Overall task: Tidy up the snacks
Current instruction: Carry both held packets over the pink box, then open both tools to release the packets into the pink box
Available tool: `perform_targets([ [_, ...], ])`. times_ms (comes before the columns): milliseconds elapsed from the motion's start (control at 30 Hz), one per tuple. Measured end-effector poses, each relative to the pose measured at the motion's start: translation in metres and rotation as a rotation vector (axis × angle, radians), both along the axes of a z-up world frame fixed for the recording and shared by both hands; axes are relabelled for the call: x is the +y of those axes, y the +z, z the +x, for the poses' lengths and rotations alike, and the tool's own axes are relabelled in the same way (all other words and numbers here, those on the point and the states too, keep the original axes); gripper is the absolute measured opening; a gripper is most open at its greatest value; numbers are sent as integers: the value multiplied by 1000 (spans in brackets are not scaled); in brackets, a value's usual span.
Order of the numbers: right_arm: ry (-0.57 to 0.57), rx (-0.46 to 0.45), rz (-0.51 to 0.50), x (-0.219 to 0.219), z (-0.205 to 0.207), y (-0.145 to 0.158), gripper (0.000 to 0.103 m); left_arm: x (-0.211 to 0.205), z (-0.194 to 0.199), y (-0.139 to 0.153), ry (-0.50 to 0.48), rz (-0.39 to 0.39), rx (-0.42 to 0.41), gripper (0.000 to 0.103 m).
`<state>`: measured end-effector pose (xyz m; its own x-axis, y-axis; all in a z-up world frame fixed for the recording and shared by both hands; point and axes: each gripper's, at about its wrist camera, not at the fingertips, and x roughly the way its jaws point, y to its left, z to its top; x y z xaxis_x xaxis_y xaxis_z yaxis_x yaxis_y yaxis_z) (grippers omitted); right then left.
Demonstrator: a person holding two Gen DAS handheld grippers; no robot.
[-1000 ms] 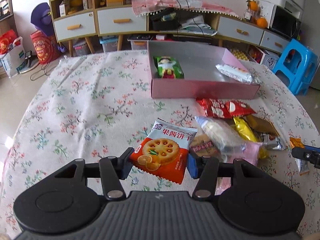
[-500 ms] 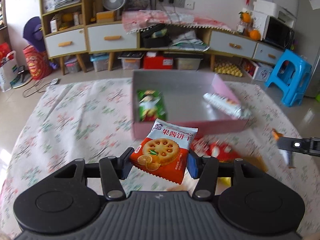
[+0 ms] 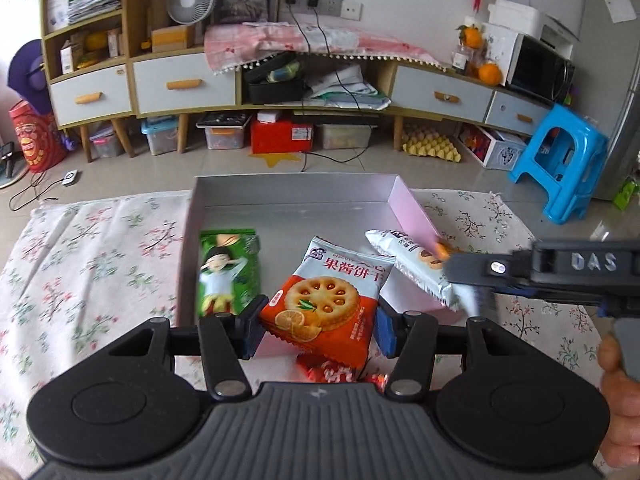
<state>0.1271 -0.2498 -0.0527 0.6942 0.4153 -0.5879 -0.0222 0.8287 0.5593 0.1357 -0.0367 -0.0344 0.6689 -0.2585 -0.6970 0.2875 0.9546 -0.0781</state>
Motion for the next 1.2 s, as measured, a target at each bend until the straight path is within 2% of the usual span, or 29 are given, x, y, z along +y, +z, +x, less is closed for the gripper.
perform_targets([
  [233, 22, 60, 59, 9, 39, -22, 40, -3, 24, -15, 11, -20, 45, 50],
  [300, 28, 77, 71, 13, 48, -30, 40, -5, 30, -19, 10, -12, 49, 44],
  [367, 26, 91, 71, 16, 56, -36, 40, -6, 35, -24, 13, -12, 61, 43],
  [600, 19, 81, 38, 23, 65, -47, 41, 0, 45, -38, 31, -34, 97, 42],
  [700, 18, 68, 41, 22, 65, -45, 42, 4, 43, -35, 30, -54, 85, 42],
  [933, -3, 59, 60, 18, 62, -47, 42, 19, 44, -27, 33, -109, 97, 46],
  [1000, -17, 54, 48, 17, 58, -45, 47, 25, 43, -26, 34, -144, 111, 47],
  [1067, -28, 53, 41, 13, 56, -43, 48, 32, 41, -24, 45, -183, 120, 47],
  [1200, -56, 49, 55, 5, 49, -37, 49, 37, 34, -16, 62, -204, 116, 56],
])
